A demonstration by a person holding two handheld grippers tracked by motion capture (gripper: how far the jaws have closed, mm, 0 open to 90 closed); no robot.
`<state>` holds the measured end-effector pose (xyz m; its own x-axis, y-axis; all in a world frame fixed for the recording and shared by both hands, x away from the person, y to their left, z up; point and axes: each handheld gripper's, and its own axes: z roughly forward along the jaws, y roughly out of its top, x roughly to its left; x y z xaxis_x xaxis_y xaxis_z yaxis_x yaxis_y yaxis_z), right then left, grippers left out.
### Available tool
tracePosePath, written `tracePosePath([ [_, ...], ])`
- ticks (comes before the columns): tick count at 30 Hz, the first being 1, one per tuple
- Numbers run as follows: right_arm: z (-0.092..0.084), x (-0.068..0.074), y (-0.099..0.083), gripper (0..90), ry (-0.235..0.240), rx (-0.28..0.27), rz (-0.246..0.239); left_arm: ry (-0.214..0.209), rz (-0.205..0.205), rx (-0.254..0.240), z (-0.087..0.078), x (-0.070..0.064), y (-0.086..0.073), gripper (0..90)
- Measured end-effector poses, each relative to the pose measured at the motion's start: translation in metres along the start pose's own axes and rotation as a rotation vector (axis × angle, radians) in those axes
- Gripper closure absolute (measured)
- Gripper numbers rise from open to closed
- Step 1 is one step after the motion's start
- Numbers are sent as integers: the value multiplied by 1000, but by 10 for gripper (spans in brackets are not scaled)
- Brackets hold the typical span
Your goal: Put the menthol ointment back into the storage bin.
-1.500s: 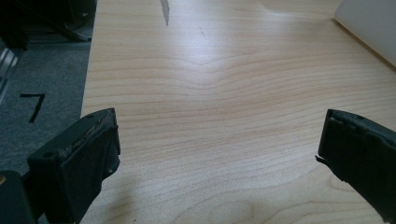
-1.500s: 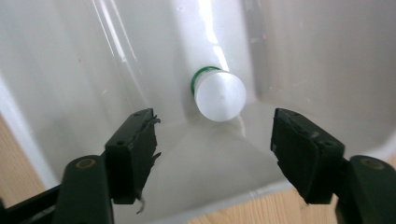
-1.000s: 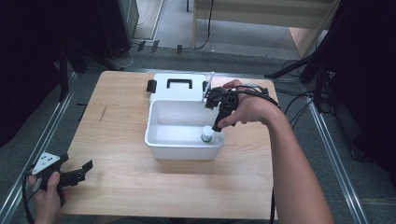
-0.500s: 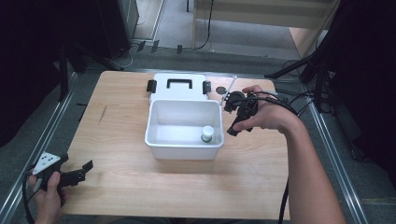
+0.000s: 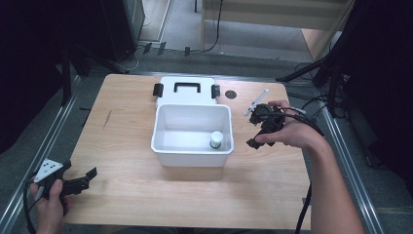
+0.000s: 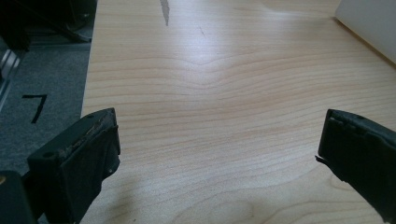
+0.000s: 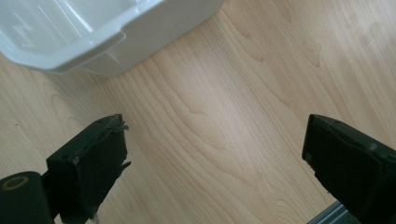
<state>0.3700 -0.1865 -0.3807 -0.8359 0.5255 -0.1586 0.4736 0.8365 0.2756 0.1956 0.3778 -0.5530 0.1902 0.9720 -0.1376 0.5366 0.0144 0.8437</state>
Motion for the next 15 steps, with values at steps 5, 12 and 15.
tracePosePath([
  [5, 5, -2, -18, 69, -4, -49, 37, 1, 0, 0, 0, 0, 0, 0],
  [12, 18, -4, -45, 69, -20, -125, 114, 1, -1, 1, 0, 0, 0, 0],
  [15, 24, -6, -57, 69, -25, -152, 147, 1, 0, 0, 0, 0, 0, 0],
])
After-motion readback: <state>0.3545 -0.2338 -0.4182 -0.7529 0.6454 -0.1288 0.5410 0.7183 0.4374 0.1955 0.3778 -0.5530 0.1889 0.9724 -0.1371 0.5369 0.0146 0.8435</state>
